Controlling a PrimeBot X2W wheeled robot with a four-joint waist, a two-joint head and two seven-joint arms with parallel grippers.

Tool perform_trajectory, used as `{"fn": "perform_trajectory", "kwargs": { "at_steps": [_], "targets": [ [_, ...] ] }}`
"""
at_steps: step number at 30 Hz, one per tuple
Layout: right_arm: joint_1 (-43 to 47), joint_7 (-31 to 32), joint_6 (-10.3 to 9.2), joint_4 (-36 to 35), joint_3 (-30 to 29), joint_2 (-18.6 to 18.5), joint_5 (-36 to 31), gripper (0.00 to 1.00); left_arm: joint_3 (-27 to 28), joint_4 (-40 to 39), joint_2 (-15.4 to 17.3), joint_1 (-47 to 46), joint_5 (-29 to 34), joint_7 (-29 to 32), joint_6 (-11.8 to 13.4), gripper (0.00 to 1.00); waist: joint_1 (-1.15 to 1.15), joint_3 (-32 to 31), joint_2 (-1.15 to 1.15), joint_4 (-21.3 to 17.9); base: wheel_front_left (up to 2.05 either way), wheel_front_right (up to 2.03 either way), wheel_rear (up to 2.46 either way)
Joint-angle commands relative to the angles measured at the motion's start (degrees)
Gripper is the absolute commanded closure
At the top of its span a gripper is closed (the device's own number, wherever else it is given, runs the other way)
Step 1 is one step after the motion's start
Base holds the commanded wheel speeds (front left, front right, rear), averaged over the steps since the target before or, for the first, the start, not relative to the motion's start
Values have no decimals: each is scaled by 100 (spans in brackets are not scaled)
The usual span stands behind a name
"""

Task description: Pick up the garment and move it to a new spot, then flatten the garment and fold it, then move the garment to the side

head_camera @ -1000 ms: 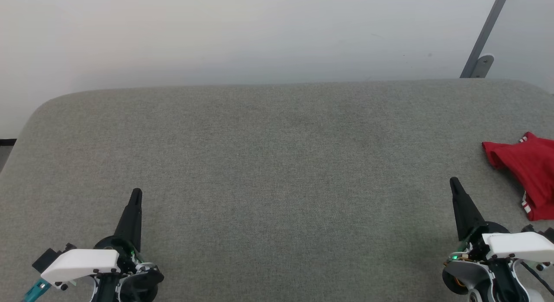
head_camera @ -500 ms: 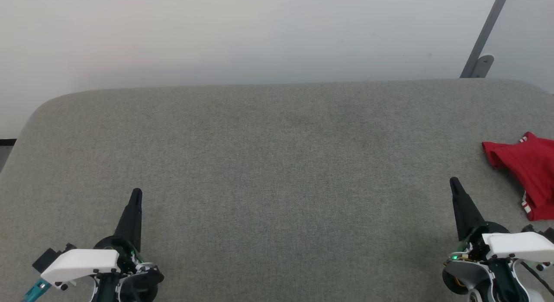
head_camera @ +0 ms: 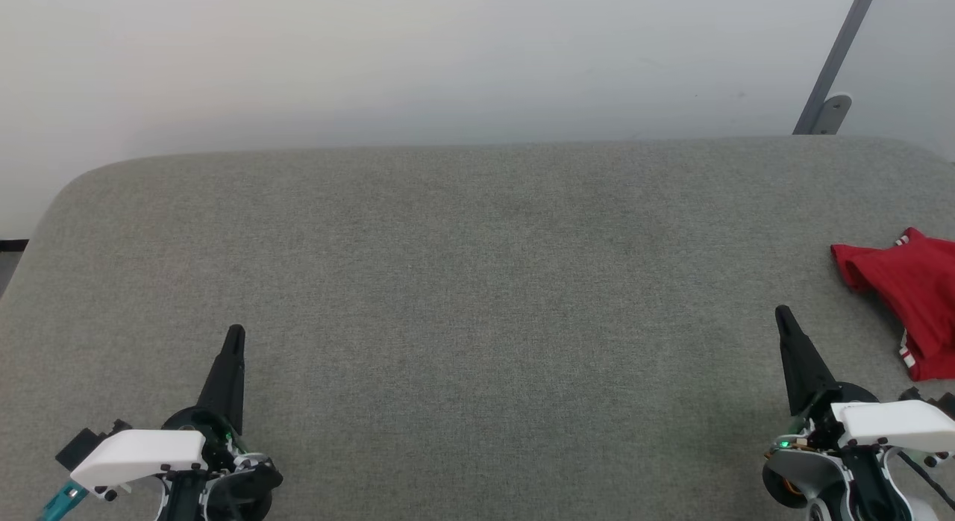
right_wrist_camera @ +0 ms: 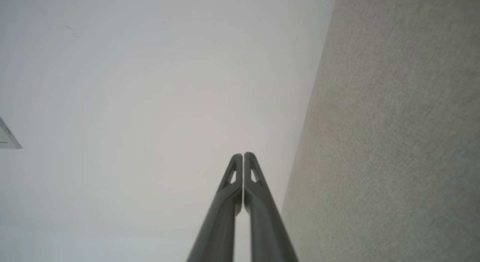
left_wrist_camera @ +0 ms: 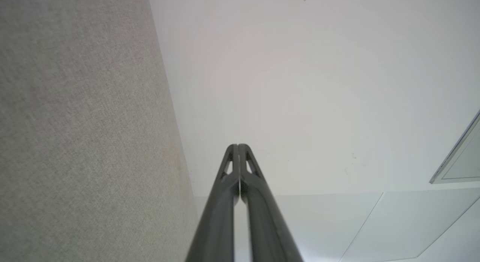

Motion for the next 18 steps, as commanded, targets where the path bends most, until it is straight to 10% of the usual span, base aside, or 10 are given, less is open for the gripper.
{"fn": "perform_trajectory", "kwargs": {
  "at_steps": [1,18],
  "targets": [
    [-19,6,1,-2,-4,10,23,100,-5,-4,13,-75,-17,3,-33,100,0,0,0,0,0,0,0],
    [-19,5,1,-2,-4,9,23,100,-6,-4,13,-75,-17,2,-33,100,0,0,0,0,0,0,0]
  ]
}}
